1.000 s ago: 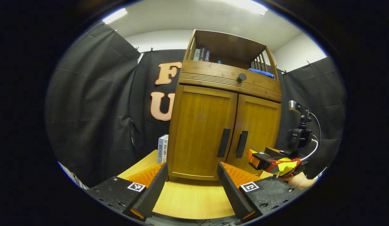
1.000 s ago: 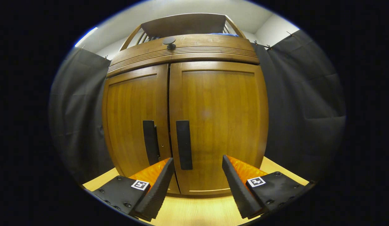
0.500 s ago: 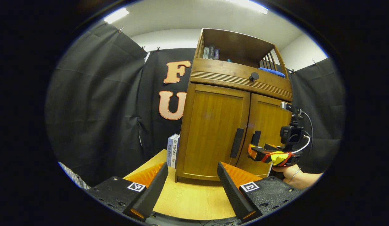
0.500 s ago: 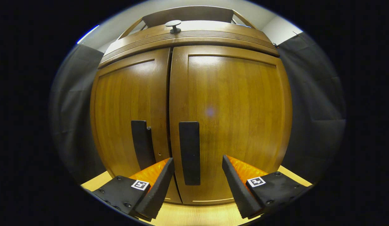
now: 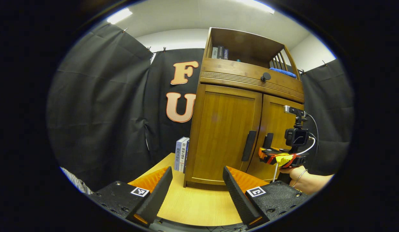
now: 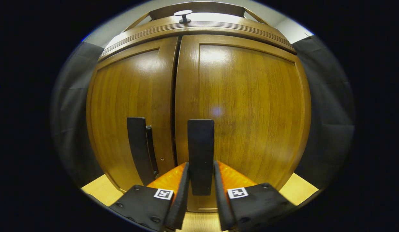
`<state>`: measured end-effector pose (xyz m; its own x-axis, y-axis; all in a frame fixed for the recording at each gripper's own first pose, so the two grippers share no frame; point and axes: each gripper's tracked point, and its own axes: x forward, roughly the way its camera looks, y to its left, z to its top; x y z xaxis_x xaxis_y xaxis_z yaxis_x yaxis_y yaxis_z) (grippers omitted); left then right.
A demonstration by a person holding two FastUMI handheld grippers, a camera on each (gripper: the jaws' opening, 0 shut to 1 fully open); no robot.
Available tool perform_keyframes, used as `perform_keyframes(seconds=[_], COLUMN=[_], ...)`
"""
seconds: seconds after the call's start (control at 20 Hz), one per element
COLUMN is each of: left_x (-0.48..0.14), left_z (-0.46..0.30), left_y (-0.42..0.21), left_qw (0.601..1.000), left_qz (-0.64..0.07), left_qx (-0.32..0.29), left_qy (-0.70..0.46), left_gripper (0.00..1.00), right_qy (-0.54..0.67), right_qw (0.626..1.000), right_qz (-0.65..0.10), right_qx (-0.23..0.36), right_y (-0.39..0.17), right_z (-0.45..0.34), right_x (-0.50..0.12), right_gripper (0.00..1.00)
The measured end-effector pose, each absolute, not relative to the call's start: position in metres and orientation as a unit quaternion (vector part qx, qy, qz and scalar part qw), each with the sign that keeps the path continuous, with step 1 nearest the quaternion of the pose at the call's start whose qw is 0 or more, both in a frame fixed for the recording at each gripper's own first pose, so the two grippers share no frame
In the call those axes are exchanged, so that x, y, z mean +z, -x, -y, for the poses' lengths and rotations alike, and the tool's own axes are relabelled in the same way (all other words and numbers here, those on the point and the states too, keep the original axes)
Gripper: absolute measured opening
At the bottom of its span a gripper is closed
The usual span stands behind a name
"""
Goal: Open the right door of the double-door shoe cabinet with the right hand, and open the left door with the left hand.
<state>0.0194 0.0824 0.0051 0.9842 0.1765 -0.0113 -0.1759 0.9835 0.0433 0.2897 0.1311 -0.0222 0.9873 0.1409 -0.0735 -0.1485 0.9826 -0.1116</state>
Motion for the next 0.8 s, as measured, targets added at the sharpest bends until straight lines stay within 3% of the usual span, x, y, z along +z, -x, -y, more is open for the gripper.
perform_keyframes(seconds=[0.1,0.2,0.3,0.45,0.5,0.7,0.75,0.8], left_x=[0.004,0.002,0.002,0.002,0.002,0.001,0.000,-0.001], left_z=[-0.083,-0.085,-0.085,-0.085,-0.085,-0.082,-0.081,-0.080], left_y=[-0.017,-0.015,-0.013,-0.009,-0.007,0.001,0.003,0.006], left_qw=[0.996,0.996,0.996,0.996,0.996,0.996,0.996,0.996], left_qz=[-0.008,-0.008,-0.007,-0.006,-0.006,-0.003,-0.005,-0.005], left_qx=[0.089,0.091,0.092,0.093,0.094,0.091,0.090,0.090], left_qy=[-0.020,-0.017,-0.014,-0.012,-0.011,-0.012,-0.012,-0.013], left_gripper=[0.95,0.95,0.95,0.95,0.95,0.98,0.95,0.95], right_qy=[0.058,0.058,0.054,0.039,0.042,0.039,0.036,0.035], right_qw=[0.994,0.995,0.995,0.995,0.994,0.994,0.995,0.995], right_qz=[-0.043,-0.043,-0.043,-0.053,-0.055,-0.050,-0.048,-0.044], right_qx=[0.077,0.074,0.073,0.073,0.079,0.087,0.082,0.077], right_y=[-0.292,-0.290,-0.291,-0.283,-0.279,-0.258,-0.250,-0.241], right_z=[-0.133,-0.133,-0.132,-0.132,-0.131,-0.124,-0.119,-0.114], right_x=[-0.027,-0.025,-0.026,-0.026,-0.026,-0.024,-0.023,-0.021], right_gripper=[0.43,0.46,0.30,0.25,0.29,0.29,0.29,0.24])
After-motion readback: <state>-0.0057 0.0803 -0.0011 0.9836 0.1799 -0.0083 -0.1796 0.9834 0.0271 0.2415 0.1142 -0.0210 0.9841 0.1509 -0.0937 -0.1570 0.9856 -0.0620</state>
